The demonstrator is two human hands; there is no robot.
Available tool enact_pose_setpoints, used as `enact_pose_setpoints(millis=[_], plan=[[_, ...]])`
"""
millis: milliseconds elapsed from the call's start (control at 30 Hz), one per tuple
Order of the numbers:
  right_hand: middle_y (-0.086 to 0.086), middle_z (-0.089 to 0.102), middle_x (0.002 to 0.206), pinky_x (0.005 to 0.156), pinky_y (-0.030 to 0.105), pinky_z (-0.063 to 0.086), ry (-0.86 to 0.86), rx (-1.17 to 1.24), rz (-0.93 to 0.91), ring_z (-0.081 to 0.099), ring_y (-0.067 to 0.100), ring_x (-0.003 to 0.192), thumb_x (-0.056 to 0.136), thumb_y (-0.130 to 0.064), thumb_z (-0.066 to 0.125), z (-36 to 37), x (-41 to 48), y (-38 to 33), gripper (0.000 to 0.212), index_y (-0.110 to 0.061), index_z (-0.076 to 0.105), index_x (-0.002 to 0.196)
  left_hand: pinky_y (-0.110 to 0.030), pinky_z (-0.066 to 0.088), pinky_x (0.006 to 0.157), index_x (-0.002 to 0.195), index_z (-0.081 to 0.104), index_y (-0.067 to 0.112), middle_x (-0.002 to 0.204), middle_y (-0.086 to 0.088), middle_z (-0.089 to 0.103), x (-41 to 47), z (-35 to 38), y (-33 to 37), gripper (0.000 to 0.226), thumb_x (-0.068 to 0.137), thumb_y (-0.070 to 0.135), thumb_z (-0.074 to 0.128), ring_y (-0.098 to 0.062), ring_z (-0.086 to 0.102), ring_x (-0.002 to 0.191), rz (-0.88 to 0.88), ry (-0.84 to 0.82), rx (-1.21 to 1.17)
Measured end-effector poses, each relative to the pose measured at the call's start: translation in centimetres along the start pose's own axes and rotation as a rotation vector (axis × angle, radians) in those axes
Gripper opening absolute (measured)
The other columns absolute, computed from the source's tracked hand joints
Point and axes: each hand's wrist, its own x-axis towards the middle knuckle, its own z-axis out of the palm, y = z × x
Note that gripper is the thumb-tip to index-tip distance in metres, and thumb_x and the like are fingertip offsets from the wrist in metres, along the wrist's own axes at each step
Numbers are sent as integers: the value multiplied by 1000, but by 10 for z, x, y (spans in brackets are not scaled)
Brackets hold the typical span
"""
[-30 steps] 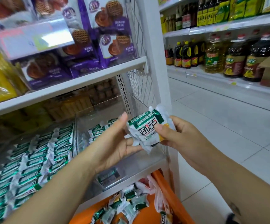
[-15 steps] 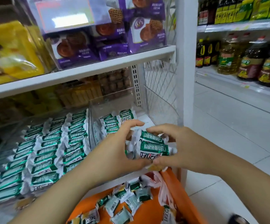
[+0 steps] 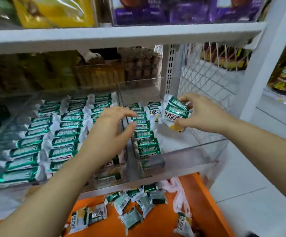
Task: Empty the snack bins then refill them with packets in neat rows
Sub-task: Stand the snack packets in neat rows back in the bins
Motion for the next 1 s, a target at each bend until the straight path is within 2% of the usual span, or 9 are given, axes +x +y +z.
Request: enact_pose_setpoints(millis=[67,133,200,333,433,600,733,833,1000], plan=[[5,60,91,54,12,44,-90,-96,23,56,14,68,67,-9,81,15,27,15,38,-13,54,94,-16,26,96,113,63,24,107,17,50,-2,4,-5,22,93,29,55,-5,43,113,15,26,-12],[11,61,96,64,27,47,-161,-243,50,57,22,78,67,-10,81,30,48,30,39,-8,55,97,-5,24,92,110,64,25,102,23,49,-3,6,-9,20,93,29,56,2,40,107,21,53,-62],[14,62,98,70,32,47,-222,-285,71,58,27,85,70,-9,78,44,65,40,40,-2,58,104,2,23,90,108,63,28,101,33,46,-4,7,-13,17,93,31,57,8,40,104,16,68,-121],[6,57,114,85,29,43,-356,-175,15,55,22,102,74,-11,79,59,94,44,54,-13,56,123,2,25,92,104,60,37,106,36,49,-7,10,-18,12,93,36,56,13,44,107,7,68,-209],[10,48,135,100,34,37,-359,-272,-5,47,26,116,76,-23,78,59,107,44,70,-22,46,139,4,24,92,105,60,40,111,34,53,-7,12,-21,15,91,42,55,15,42,114,-5,64,-276],[14,37,145,67,33,55,-345,-40,210,62,25,81,83,-6,71,60,104,48,70,-15,36,143,5,24,89,103,58,43,110,34,53,-6,13,-23,18,86,45,52,21,40,111,12,67,-278],[9,41,143,74,39,58,-341,-38,176,61,28,96,82,-11,72,79,102,45,63,-17,45,139,4,25,90,103,57,43,110,34,53,-7,14,-24,18,86,45,52,21,39,110,19,72,-275],[8,38,147,69,34,57,-326,-74,175,61,27,91,82,-14,72,78,100,40,66,-19,42,141,4,25,91,104,58,43,111,34,53,-8,15,-25,18,87,45,52,17,41,113,18,71,-269],[9,46,141,93,27,38,-174,-180,73,51,26,119,84,-24,72,50,74,27,69,-18,38,143,-4,25,98,106,62,34,108,32,49,-8,14,-25,15,92,36,58,8,42,115,20,50,-208]])
